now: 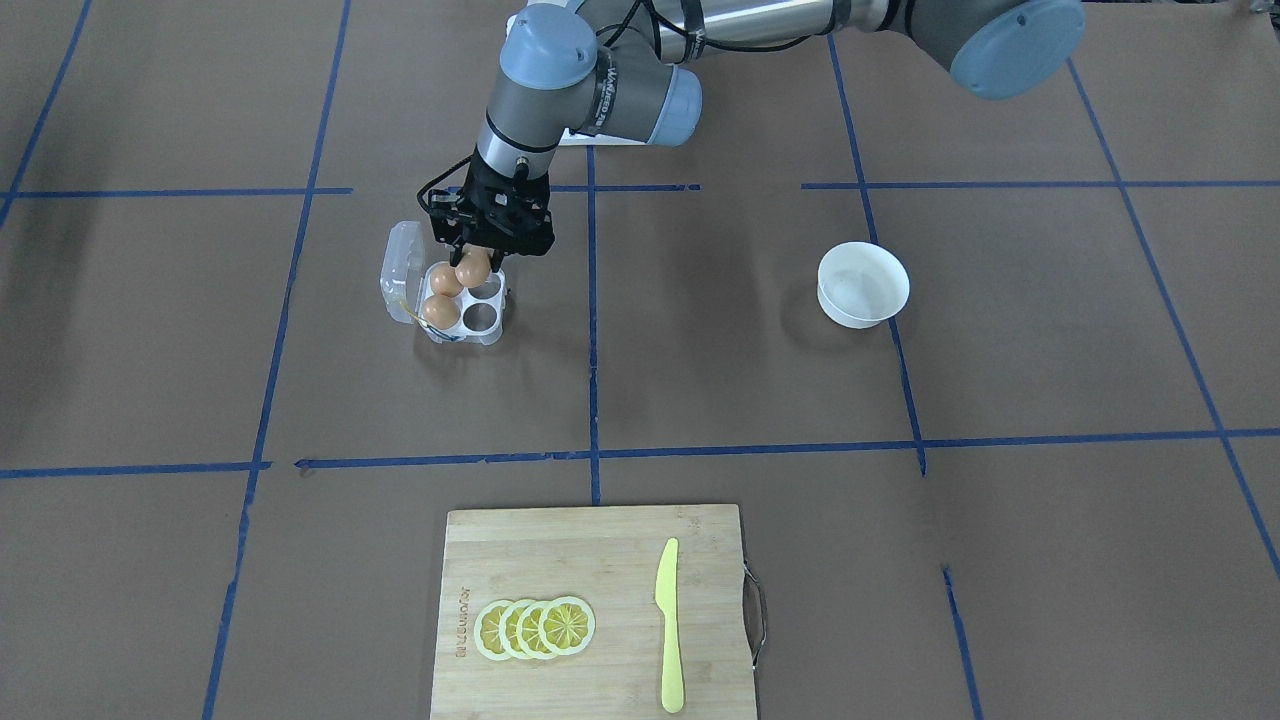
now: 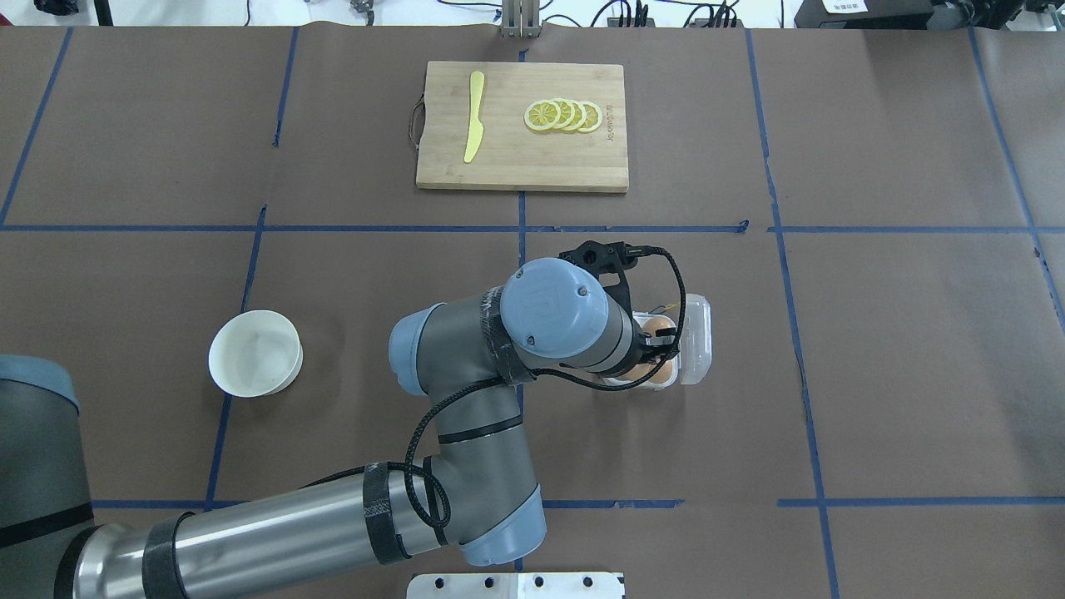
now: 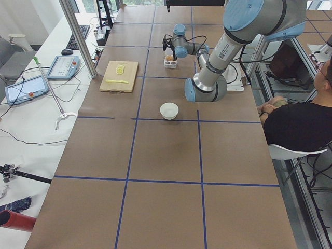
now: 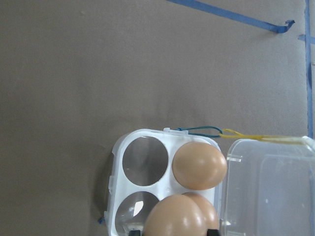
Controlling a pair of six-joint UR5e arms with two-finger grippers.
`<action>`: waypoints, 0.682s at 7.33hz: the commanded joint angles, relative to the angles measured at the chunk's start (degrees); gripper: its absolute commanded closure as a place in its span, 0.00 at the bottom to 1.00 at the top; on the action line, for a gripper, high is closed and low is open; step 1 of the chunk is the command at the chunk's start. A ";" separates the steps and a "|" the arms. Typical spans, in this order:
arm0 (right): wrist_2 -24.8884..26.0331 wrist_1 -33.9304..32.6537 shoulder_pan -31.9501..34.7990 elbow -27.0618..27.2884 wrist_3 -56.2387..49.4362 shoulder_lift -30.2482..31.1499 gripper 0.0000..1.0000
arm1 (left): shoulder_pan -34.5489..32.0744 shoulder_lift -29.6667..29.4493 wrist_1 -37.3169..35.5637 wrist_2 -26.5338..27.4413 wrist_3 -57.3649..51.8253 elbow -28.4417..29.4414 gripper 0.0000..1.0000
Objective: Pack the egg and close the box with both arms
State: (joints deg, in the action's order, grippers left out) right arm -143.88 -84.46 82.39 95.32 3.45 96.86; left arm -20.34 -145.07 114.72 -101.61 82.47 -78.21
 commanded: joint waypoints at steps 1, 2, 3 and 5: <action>-1.75 0.00 -0.83 0.04 0.67 -0.27 0.00 | -0.14 0.14 -0.28 0.10 -0.64 -0.27 0.38; -1.76 0.26 -1.87 0.04 2.51 -0.71 0.00 | -0.83 0.14 -0.63 0.01 -1.43 -1.06 0.38; -1.67 2.09 -3.10 -0.22 3.40 -0.80 0.00 | -1.88 0.23 -0.72 -0.16 -1.96 -1.24 0.38; -1.67 11.27 -8.18 0.13 16.15 -0.89 0.00 | -4.43 2.23 -2.12 -1.47 -3.10 -5.34 0.38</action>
State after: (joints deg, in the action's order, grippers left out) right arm -145.59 -79.53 77.65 95.32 11.18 96.04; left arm -23.14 -144.37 113.55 -102.20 79.96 -80.62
